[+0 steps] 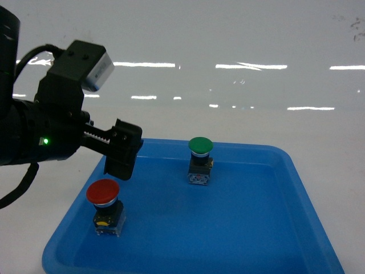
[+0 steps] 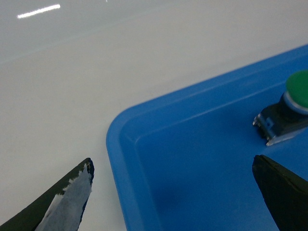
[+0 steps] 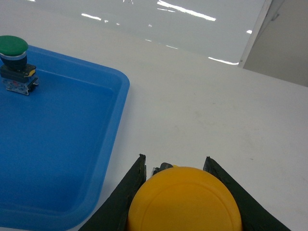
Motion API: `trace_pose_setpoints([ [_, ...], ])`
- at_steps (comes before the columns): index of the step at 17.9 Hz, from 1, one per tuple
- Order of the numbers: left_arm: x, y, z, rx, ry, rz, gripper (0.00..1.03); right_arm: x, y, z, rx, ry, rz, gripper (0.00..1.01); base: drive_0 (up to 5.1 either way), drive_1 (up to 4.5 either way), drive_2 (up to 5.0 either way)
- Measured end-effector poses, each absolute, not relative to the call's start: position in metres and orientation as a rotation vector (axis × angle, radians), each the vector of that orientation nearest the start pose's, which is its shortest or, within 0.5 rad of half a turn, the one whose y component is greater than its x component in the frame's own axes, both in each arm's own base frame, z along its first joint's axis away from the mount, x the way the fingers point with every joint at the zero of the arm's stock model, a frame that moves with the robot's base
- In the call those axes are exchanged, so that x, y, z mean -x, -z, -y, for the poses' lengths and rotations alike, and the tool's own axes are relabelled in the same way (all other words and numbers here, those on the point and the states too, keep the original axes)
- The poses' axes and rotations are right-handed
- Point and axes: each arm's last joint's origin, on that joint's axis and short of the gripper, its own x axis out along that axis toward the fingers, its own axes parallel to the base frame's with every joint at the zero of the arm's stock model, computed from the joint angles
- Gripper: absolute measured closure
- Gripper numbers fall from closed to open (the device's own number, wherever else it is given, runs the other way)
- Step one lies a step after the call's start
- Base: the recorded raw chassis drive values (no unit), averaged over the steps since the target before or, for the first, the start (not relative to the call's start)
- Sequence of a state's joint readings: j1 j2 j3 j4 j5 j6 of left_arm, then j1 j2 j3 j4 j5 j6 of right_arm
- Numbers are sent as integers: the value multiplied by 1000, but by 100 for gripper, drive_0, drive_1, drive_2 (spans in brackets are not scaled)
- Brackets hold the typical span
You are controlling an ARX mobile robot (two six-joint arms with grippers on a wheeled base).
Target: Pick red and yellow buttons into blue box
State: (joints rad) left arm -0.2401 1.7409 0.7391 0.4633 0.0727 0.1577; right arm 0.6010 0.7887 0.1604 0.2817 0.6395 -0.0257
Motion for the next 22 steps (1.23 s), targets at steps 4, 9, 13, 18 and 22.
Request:
trace_pose_setpoints([
  [4, -321, -135, 80, -214, 335, -552, 5, -136, -164, -72, 227, 35, -283, 68, 0, 0, 0],
  [9, -310, -138, 82, -215, 337, -612, 5, -136, -164, -72, 227, 35, -283, 68, 0, 0, 0],
  [13, -295, -123, 85, -198, 353, -712, 5, -136, -164, -72, 227, 35, -283, 68, 0, 0, 0],
  [18, -288, -110, 86, -121, 373, -808, 5, -136, -164, -72, 227, 34, -283, 68, 0, 0, 0],
  [22, -291, -104, 90, -90, 396, -827, 5, -136, -165, -72, 227, 35, -282, 68, 0, 0, 0],
])
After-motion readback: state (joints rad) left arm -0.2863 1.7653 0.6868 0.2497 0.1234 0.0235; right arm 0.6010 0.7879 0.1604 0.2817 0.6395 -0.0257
